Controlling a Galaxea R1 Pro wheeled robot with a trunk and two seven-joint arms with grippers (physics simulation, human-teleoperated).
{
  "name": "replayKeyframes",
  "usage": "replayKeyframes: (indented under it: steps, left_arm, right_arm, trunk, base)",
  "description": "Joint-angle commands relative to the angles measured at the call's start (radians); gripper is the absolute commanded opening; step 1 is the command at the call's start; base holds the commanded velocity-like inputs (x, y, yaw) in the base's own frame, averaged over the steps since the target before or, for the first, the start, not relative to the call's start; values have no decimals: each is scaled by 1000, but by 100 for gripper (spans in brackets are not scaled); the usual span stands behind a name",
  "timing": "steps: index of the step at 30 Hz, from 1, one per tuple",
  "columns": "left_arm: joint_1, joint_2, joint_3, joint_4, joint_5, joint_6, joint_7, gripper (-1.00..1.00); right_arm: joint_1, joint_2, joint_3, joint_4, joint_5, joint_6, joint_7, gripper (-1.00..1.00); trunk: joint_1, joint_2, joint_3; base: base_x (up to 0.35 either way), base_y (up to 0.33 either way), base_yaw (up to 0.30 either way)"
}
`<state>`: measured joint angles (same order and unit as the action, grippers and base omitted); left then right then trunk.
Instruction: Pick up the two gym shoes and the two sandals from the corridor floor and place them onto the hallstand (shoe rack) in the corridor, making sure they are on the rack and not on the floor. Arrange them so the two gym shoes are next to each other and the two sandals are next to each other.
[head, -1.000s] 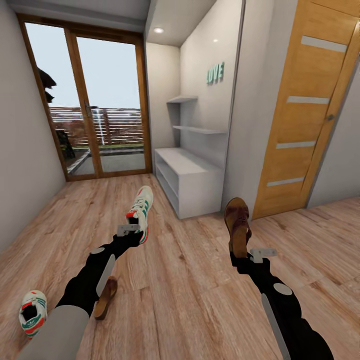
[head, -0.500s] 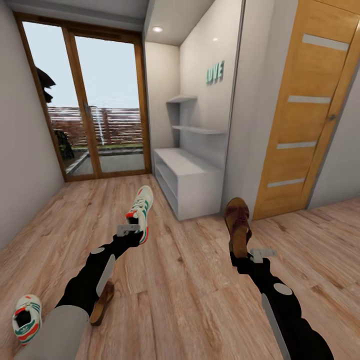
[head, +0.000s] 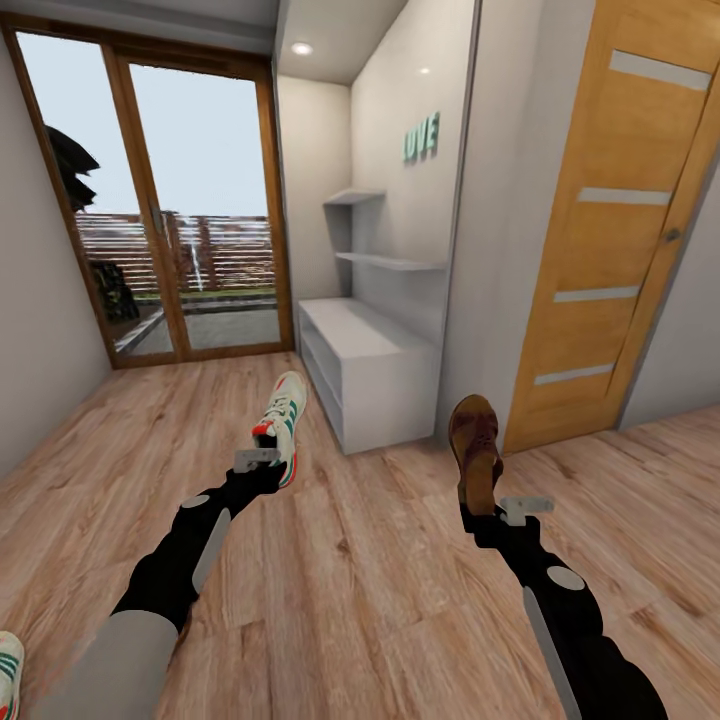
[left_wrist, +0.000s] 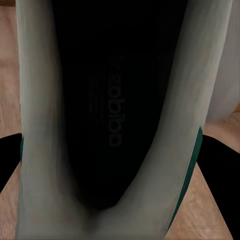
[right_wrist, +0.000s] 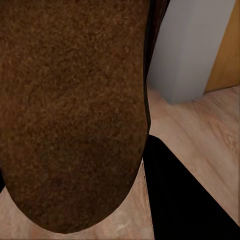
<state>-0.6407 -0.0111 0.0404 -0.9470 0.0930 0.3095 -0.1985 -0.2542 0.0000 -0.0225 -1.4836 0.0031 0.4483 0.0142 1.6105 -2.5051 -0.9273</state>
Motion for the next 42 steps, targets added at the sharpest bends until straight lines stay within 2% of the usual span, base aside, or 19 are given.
replayKeyframes:
  steps: [1,21,31,34,37,39,42]
  left_arm:
    - [-1,-1,4,-1,10,9,-4,-100]
    - [-1,-1,4,-1,10,9,-4,-100]
    - [-1,-1,4,-1,10,-2,-4,-100]
    - [0,-4,4,-1,10,-65,-4,-100]
    - [5,-14,4,1,9,-207,-3,-100]
    - [44,-17,4,2,8,-349,-2,-100]
    - [74,-18,5,2,7,-445,-2,-100]
  right_arm:
    - [0,0,0,-1,-3,6,0,-100]
    - [0,0,0,-1,-3,6,0,-100]
    - [0,0,0,0,-3,6,0,-100]
    - [0,0,0,0,-3,6,0,-100]
    - [0,0,0,0,-3,6,1,-100]
    - [0,0,0,1,-3,6,1,-100]
    - [0,0,0,1,-3,6,1,-100]
  trunk:
    - [0,0,-1]
    - [0,0,-1]
    - [0,0,-1]
    - [0,0,-1]
    - [0,0,-1]
    - [0,0,-1]
    - [0,0,-1]
  base:
    - [321,-173,0]
    - [346,-54,2]
    - [346,0,232]
    - [295,0,289]
    - [228,0,291]
    - [161,0,291]
    - [85,0,290]
